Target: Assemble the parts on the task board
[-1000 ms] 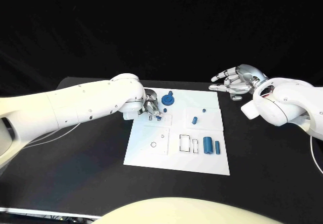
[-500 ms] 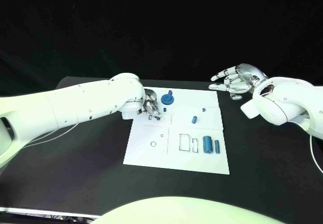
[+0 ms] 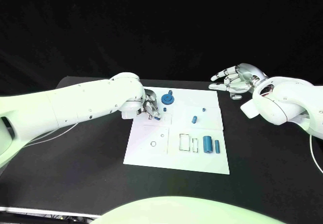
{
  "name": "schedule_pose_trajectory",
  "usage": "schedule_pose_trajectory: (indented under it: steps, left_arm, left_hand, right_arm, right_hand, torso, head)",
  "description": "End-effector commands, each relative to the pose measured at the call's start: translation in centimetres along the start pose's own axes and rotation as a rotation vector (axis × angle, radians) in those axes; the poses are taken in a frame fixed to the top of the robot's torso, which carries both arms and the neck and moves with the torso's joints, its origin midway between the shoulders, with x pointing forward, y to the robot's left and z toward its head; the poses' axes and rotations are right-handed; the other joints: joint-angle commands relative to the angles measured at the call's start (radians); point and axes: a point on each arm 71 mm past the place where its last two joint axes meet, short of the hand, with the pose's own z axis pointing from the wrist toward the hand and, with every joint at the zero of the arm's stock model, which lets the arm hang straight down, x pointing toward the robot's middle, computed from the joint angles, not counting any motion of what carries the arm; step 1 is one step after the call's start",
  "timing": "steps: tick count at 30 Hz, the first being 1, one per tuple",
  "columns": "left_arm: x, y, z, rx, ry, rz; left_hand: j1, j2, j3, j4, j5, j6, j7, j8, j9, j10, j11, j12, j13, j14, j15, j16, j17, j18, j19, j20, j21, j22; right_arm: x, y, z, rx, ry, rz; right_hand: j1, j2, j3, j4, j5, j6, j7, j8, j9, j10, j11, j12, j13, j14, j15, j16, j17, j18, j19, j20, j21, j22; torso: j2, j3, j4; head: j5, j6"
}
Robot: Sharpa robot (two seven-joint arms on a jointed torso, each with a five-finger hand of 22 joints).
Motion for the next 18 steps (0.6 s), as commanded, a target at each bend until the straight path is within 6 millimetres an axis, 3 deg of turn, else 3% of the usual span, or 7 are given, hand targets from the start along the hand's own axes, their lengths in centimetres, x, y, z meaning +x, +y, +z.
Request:
schedule_pose_trajectory:
  steps: [1, 18]
  left_arm:
    - [0.30, -0.11, 0.05, 0.001, 0.032, 0.006]
    - [0.55, -0.70, 0.28, 0.005, 0.069, -0.004]
  left_hand:
    - [-0.008, 0.004, 0.150, -0.144, 0.004, 0.023, -0.014, 0.008, 0.194, 0.006, 0.000, 0.007, 0.001, 0.101, -0.005, 0.006, 0.254, -0.021, 0.009, 0.000, 0.006, 0.001]
    - [-0.047, 0.001, 0.169, -0.150, 0.004, 0.035, -0.018, 0.014, 0.203, 0.014, -0.002, 0.008, 0.003, 0.104, -0.007, 0.010, 0.259, -0.022, 0.013, -0.002, 0.008, 0.006]
  right_arm:
    - [0.18, 0.05, 0.02, -0.009, 0.016, -0.009]
    - [0.24, 0.02, 0.04, -0.008, 0.017, -0.009]
  right_hand:
    - [-0.003, 0.011, 0.001, 0.001, -0.002, 0.002, 0.001, 0.003, -0.001, -0.006, 0.003, -0.002, 0.001, 0.061, 0.004, -0.003, 0.087, 0.010, -0.005, 0.001, -0.005, 0.001]
    - [-0.003, 0.011, 0.001, 0.001, -0.002, 0.002, 0.001, 0.004, -0.001, -0.005, 0.003, -0.002, 0.001, 0.061, 0.004, -0.003, 0.088, 0.010, -0.005, 0.000, -0.006, 0.001]
  torso:
    - [0.000, 0.0001, -0.0001]
    - [0.001, 0.0006, -0.0002]
  head:
    - [0.001, 0.001]
    - [0.001, 0.000]
